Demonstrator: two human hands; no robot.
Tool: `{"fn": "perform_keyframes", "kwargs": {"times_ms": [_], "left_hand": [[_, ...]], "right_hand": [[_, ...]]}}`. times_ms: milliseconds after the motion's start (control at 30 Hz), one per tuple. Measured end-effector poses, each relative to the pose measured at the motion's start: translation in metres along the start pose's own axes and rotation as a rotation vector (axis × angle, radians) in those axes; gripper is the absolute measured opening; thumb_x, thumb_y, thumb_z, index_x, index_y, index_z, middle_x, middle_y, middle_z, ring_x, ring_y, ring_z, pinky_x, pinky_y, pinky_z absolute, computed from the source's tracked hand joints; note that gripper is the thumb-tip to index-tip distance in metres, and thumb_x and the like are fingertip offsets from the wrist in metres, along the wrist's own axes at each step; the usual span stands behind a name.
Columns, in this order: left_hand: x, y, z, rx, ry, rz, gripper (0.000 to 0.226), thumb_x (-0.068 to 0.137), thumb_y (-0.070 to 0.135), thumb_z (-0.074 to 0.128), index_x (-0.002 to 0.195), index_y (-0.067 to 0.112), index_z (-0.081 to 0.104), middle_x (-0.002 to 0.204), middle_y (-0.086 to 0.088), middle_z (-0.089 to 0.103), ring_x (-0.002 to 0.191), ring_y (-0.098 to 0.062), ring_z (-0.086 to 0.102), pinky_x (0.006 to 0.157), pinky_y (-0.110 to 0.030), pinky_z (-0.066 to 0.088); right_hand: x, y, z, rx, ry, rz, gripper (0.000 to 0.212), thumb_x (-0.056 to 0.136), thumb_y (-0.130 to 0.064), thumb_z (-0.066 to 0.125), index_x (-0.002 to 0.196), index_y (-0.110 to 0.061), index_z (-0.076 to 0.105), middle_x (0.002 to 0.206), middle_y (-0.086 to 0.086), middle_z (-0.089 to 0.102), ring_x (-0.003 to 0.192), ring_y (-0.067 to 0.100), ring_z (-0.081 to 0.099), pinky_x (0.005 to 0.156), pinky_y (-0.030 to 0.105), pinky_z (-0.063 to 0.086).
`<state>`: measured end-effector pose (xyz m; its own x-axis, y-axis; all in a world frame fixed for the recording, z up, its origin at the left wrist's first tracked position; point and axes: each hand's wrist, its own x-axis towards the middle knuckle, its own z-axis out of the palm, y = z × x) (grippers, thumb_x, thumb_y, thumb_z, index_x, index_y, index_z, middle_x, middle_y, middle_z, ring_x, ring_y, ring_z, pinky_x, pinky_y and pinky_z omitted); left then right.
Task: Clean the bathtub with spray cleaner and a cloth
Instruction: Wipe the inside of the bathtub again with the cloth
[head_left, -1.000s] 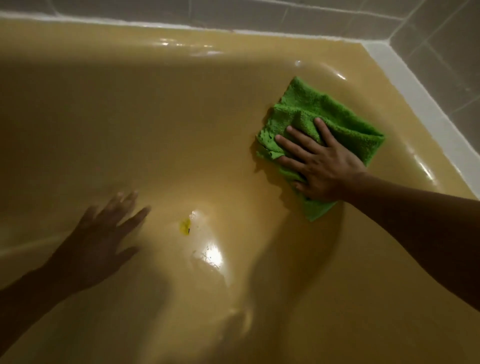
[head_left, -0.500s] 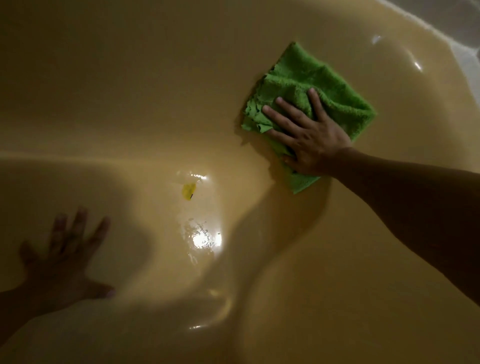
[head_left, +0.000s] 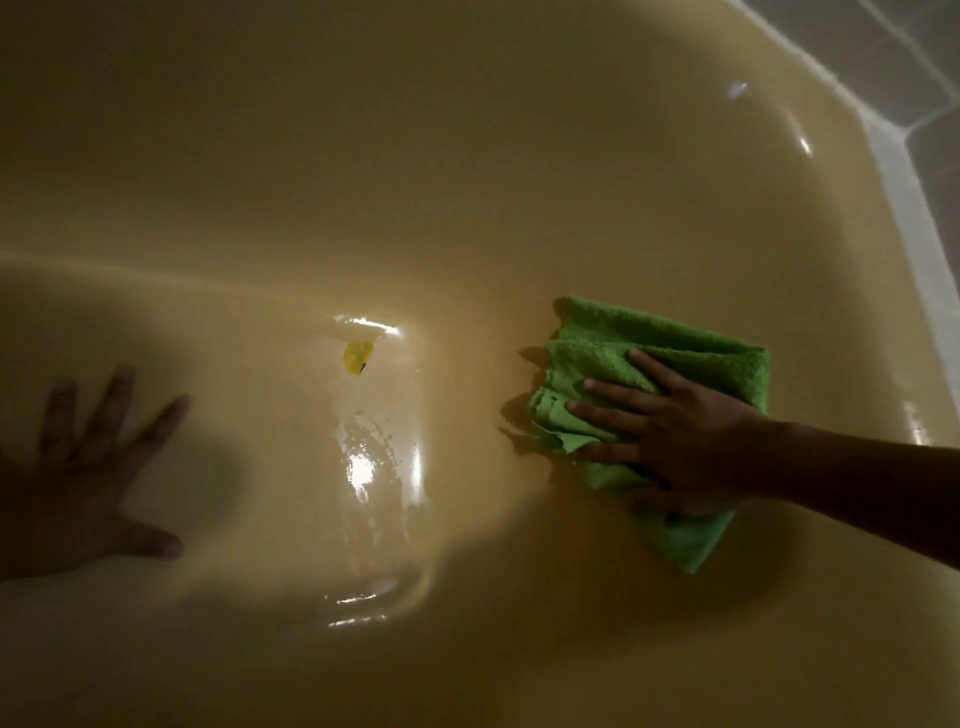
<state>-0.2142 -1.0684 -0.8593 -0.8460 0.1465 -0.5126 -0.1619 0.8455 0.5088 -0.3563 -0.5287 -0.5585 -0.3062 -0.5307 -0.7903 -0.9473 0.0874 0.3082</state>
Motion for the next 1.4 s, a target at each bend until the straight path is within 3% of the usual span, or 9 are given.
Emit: {"fn": "perform_keyframes", "kwargs": {"times_ms": [133,333,533,667,900,1100,1167,1267,1400], "left_hand": [[0.001,0.004,-0.001,-0.019,0.001,-0.022,0.161,0.017,0.088,0.082,0.157,0.057,0.01,0.169,0.007,-0.025,0.151,-0.043,-0.028,0.121,-0.062,-0.01],[-0.032,0.009,0.011,-0.102,-0.012,-0.161,0.147,0.027,0.107,0.053,0.156,0.06,0.0,0.168,0.01,-0.028,0.154,-0.047,-0.018,0.118,-0.075,0.0],[-0.062,0.026,-0.003,-0.01,-0.133,-0.268,0.153,0.02,0.111,0.047,0.149,0.063,-0.022,0.155,0.016,-0.049,0.132,-0.025,-0.057,0.113,-0.08,-0.001],[-0.074,0.055,-0.021,0.071,-0.232,-0.346,0.16,0.036,0.087,0.08,0.146,0.056,-0.031,0.145,0.017,-0.059,0.129,-0.026,-0.059,0.109,-0.082,-0.002],[-0.077,0.066,-0.03,0.144,-0.282,-0.348,0.166,0.035,0.079,0.087,0.142,0.054,-0.038,0.141,0.013,-0.064,0.138,-0.035,-0.051,0.109,-0.082,0.0],[-0.077,0.065,-0.028,0.148,-0.259,-0.359,0.168,0.033,0.079,0.088,0.145,0.054,-0.034,0.143,0.013,-0.062,0.137,-0.034,-0.053,0.109,-0.083,-0.001],[-0.077,0.063,-0.027,0.148,-0.261,-0.35,0.166,0.036,0.078,0.088,0.145,0.053,-0.034,0.143,0.013,-0.062,0.135,-0.033,-0.055,0.108,-0.083,-0.001],[-0.081,0.055,-0.028,0.148,-0.267,-0.322,0.16,0.044,0.077,0.087,0.146,0.051,-0.034,0.143,0.015,-0.062,0.127,-0.027,-0.062,0.11,-0.081,-0.001],[-0.098,0.017,-0.037,0.181,-0.271,-0.26,0.156,0.04,0.089,0.079,0.145,0.056,-0.032,0.149,0.018,-0.055,0.134,-0.024,-0.057,0.111,-0.078,-0.001]], "right_hand": [[-0.077,0.006,-0.011,-0.015,0.053,0.09,0.069,0.094,-0.074,0.039,0.153,-0.038,0.042,0.167,0.009,0.025,0.155,0.038,0.017,0.115,0.074,0.014],[-0.082,0.034,-0.022,-0.074,0.012,0.321,0.078,0.092,-0.079,0.026,0.16,-0.041,0.021,0.169,0.007,0.019,0.155,0.038,0.016,0.113,0.075,0.01],[0.02,0.047,-0.014,-0.081,-0.005,0.494,0.078,0.09,-0.078,0.006,0.16,-0.045,0.015,0.171,0.002,0.004,0.157,0.034,0.001,0.113,0.076,0.003],[0.098,0.023,-0.007,-0.077,-0.015,0.468,0.077,0.09,-0.077,-0.003,0.16,-0.045,-0.001,0.17,0.001,-0.013,0.156,0.033,-0.015,0.112,0.075,-0.005],[0.17,-0.079,0.008,0.248,0.073,0.443,0.078,0.094,-0.074,0.0,0.162,-0.037,-0.003,0.17,0.007,-0.012,0.156,0.037,-0.013,0.115,0.072,-0.005],[0.145,-0.187,0.006,0.392,0.076,0.171,0.077,0.096,-0.075,0.005,0.162,-0.037,0.002,0.168,0.011,-0.015,0.153,0.04,-0.022,0.115,0.071,-0.008],[0.124,-0.209,0.006,0.415,0.097,0.044,0.072,0.099,-0.074,0.011,0.161,-0.037,0.017,0.169,0.01,-0.003,0.155,0.039,-0.011,0.116,0.073,-0.003],[0.088,-0.222,0.011,0.361,0.158,0.011,0.058,0.101,-0.07,0.031,0.147,-0.04,0.047,0.161,0.005,0.038,0.151,0.031,0.03,0.114,0.065,0.016],[0.045,-0.191,0.018,0.339,0.156,0.126,0.065,0.097,-0.073,0.037,0.149,-0.036,0.05,0.157,0.002,0.045,0.147,0.031,0.037,0.114,0.068,0.021]]}}
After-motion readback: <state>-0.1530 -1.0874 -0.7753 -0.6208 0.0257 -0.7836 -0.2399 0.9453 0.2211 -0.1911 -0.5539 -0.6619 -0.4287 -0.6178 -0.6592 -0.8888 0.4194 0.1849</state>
